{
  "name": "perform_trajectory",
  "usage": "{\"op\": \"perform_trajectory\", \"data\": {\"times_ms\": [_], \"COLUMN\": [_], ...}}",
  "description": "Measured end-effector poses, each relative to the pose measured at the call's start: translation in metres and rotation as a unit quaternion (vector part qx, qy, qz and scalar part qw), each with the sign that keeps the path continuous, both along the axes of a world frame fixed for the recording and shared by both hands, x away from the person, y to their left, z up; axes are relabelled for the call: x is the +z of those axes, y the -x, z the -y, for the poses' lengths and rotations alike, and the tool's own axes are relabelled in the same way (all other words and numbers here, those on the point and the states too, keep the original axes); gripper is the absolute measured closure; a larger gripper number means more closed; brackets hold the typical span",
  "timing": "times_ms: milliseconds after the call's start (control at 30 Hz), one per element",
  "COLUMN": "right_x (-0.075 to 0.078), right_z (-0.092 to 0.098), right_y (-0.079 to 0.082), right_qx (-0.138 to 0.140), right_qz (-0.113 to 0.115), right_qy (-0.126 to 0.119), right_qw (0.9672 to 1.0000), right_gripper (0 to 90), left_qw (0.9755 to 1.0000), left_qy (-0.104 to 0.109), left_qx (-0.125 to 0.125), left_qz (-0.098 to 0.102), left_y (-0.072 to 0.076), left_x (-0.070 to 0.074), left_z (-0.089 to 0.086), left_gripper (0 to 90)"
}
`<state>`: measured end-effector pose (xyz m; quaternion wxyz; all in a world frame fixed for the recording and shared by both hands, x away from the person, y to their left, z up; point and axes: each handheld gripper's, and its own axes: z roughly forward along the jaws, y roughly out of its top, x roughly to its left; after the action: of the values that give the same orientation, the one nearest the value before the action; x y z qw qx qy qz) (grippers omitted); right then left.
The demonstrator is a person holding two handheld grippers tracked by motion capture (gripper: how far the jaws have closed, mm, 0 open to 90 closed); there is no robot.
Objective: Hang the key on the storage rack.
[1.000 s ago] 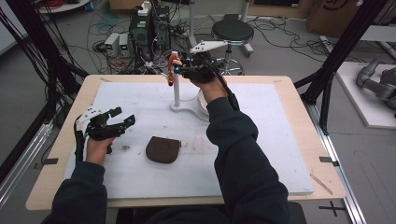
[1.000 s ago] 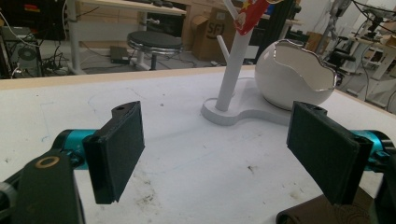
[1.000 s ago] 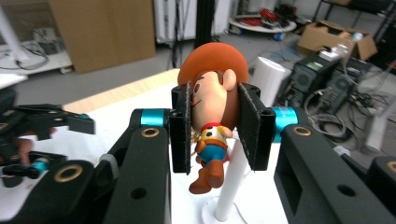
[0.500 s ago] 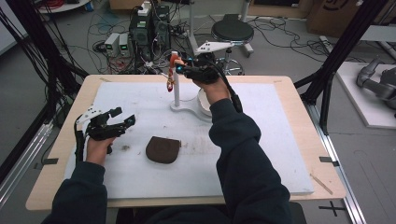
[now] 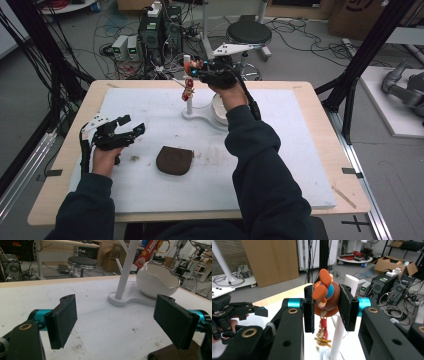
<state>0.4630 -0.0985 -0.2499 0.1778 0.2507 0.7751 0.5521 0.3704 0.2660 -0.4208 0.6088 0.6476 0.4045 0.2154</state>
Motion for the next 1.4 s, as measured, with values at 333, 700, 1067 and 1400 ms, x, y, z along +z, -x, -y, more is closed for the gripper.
{"op": "perform_trajectory", "data": {"times_ms": [333,700,1067,1400], "right_x": [0.000,-0.001,0.005,0.003], "right_z": [-0.002,-0.003,-0.011,-0.020], "right_y": [-0.002,-0.009,-0.009,-0.020], "right_qx": [0.005,-0.001,0.006,-0.018], "right_qz": [0.009,0.005,0.013,0.011], "right_qy": [-0.018,-0.030,-0.024,-0.002], "right_qw": [0.9998,0.9995,0.9996,0.9998], "right_gripper": [69.2,69.3,69.3,69.3], "left_qw": [1.0000,1.0000,1.0000,1.0000], "left_qy": [-0.001,0.000,-0.002,0.001], "left_qx": [0.000,-0.001,-0.001,0.000], "left_qz": [-0.001,-0.001,0.000,0.000], "left_y": [0.000,0.000,0.000,0.000], "left_x": [0.000,0.000,0.000,0.000], "left_z": [0.000,0.000,0.000,0.000], "left_gripper": [18.9,18.9,19.0,18.9]}}
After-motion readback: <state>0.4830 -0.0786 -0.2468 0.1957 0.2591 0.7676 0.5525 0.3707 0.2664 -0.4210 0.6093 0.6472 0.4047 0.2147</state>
